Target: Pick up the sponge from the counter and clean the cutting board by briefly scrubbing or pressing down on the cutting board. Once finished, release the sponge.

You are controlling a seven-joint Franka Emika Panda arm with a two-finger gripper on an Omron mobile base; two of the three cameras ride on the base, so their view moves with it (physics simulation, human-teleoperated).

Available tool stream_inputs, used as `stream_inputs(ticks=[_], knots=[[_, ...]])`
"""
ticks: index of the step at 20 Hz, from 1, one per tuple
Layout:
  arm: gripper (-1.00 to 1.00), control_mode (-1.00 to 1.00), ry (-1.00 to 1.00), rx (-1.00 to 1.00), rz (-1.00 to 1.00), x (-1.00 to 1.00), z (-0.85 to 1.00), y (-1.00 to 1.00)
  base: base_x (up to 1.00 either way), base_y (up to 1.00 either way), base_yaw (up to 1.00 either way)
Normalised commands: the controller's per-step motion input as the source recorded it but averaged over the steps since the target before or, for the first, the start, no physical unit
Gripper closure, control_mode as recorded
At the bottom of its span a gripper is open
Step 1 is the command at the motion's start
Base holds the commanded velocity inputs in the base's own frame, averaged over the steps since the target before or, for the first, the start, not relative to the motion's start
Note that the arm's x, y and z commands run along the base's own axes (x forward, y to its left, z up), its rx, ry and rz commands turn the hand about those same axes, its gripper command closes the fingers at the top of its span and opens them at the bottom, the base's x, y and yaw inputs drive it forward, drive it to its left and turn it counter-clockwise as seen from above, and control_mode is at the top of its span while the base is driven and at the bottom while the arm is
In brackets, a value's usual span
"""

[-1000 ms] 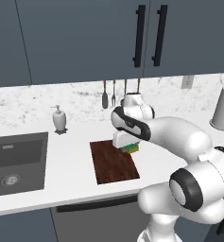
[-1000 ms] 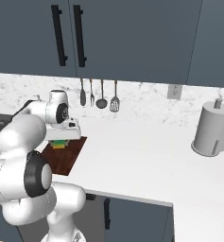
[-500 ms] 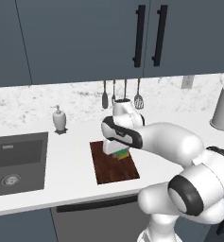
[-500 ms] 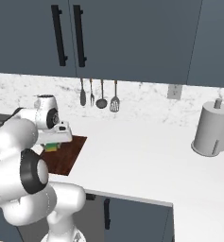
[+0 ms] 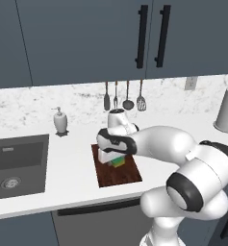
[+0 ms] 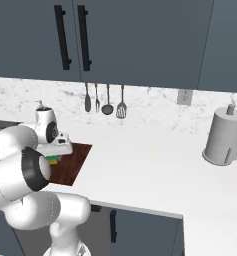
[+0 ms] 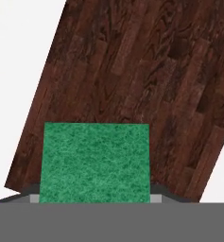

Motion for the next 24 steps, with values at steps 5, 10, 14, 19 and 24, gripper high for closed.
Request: stream_inputs(ticks=[5, 10, 14, 19, 24], knots=[[1.00, -1.00, 0.00, 0.00, 0.00, 0.00, -0.46, 0.00, 0.00, 0.00, 0.00], [1.00, -1.00, 0.00, 0.00, 0.00, 0.00, -0.36, 0.00, 0.00, 0.00, 0.00], [1.00, -1.00, -0.05, 0.00, 0.00, 0.15, -0.30, 0.00, 0.00, 0.00, 0.00], [1.00, -1.00, -0.10, 0.00, 0.00, 0.25, -0.17, 0.00, 0.00, 0.00, 0.00], [1.00, -1.00, -0.16, -0.03, 0.00, 0.37, -0.22, 0.00, 0.00, 0.00, 0.00]])
